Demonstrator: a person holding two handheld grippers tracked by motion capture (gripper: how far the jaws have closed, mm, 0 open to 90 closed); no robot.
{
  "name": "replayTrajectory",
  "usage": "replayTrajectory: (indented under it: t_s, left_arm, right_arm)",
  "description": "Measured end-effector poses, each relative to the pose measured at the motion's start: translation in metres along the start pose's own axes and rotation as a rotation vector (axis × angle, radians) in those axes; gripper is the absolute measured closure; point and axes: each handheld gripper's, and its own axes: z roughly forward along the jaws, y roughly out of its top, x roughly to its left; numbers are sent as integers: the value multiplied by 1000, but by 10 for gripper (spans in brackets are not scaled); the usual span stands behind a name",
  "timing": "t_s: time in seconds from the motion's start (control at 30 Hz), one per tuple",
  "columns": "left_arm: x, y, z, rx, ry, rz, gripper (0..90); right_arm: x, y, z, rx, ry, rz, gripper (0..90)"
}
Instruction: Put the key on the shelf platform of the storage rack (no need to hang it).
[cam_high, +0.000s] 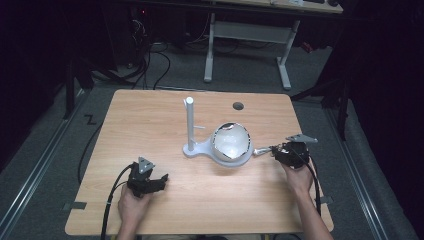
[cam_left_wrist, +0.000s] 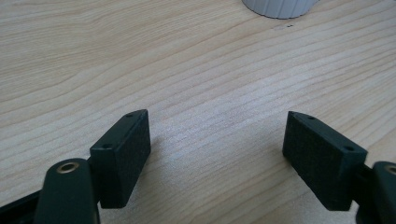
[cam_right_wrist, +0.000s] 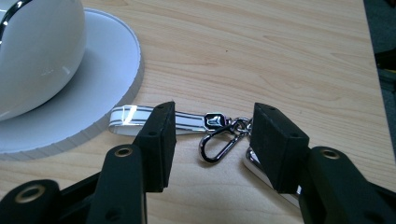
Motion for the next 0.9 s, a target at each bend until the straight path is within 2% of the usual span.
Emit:
replayTrajectory:
  t_s: [0.1, 0.2, 0.9]
  left_arm:
    - [0, 0, 0, -1, 0, -1, 238]
    - [0, 0, 0, -1, 0, -1, 238]
    - [0, 0, 0, -1, 0, -1, 238]
  right_arm:
    - [0, 2, 7, 25, -14, -7, 509]
    - [-4, 3, 15, 44, -13, 11, 509]
    - [-5, -5, 43, 96, -23, 19, 508]
